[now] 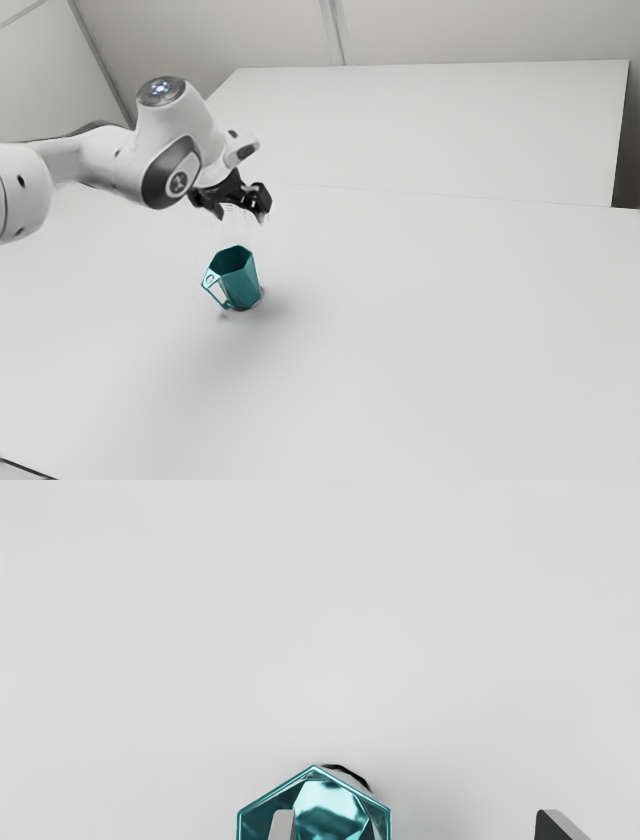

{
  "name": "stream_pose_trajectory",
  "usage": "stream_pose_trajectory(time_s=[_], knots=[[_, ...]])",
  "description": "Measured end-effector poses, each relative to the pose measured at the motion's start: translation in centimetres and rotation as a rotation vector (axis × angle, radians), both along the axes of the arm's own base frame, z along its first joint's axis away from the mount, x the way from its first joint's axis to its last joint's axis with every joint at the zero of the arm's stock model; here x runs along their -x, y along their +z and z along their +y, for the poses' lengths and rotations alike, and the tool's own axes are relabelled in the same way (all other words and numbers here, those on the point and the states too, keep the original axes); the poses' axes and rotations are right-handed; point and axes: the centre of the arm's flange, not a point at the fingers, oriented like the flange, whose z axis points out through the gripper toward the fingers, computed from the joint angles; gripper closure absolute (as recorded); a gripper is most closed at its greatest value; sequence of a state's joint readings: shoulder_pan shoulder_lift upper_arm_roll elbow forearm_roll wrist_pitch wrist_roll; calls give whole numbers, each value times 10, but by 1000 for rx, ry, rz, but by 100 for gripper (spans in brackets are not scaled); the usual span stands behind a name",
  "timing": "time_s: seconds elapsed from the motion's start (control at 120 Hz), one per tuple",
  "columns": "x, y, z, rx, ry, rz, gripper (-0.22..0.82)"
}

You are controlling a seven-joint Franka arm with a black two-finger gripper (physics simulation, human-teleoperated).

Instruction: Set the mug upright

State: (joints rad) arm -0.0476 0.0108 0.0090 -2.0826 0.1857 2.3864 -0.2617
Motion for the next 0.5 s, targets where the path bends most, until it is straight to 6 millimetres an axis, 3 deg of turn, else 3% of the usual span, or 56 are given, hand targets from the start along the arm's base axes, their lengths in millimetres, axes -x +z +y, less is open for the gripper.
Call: stream_pose_trajectory(time_s=[0.142, 0.208, 0.35, 0.5], knots=[[-22, 69, 2, 50, -12, 15, 5], [-23, 93, 8, 75, -27, 41, 4], [-9, 130, 32, 105, -56, 96, 2], [11, 144, 64, 126, -77, 150, 1]])
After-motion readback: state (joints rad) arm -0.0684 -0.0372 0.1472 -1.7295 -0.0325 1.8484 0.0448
